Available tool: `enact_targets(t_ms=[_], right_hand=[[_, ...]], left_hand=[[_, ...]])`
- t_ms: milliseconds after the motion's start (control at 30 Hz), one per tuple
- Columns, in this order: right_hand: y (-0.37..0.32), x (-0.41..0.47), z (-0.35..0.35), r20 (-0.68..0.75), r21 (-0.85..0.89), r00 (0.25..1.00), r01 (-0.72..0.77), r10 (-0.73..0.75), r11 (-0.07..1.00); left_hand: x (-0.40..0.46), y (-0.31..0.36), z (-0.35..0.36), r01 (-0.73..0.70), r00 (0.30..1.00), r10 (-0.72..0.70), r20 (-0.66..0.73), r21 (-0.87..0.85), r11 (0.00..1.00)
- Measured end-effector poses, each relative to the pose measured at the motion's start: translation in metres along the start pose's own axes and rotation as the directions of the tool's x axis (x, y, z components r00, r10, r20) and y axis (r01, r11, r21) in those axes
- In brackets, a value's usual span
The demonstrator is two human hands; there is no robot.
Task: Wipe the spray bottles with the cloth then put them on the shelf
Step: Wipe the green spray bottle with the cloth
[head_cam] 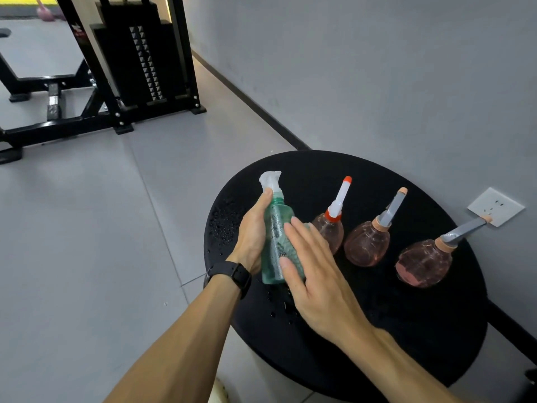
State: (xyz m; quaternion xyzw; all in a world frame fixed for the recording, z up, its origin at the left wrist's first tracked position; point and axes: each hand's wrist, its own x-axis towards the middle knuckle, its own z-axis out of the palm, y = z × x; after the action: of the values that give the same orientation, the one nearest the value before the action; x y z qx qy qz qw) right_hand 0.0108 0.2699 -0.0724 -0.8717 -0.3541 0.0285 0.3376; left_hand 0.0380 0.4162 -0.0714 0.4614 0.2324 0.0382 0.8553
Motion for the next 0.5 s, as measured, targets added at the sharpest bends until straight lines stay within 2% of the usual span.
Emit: enact_targets(t_ms=[133, 300, 500], right_hand=[[-0.002, -0.010, -0.005, -0.002, -0.043, 1.000, 0.018, -0.018, 0.999], [-0.013, 0.000, -0.012, 0.027, -0.070, 0.999, 0.048, -0.046, 0.996], [-0.021, 0.019, -0.013, 0.001, -0.130, 0.998, 0.058, -0.058, 0.990]], left_hand=[[-0.004, 0.000, 0.003, -0.022, 1.000, 0.022, -0.017, -0.010, 1.000], [-0.007, 0.005, 0.005, 0.030, 0.997, -0.020, 0.074, -0.139, 0.990], [-0.011, 0.002, 0.003, 0.039, 0.992, -0.025, 0.125, -0.119, 0.992]])
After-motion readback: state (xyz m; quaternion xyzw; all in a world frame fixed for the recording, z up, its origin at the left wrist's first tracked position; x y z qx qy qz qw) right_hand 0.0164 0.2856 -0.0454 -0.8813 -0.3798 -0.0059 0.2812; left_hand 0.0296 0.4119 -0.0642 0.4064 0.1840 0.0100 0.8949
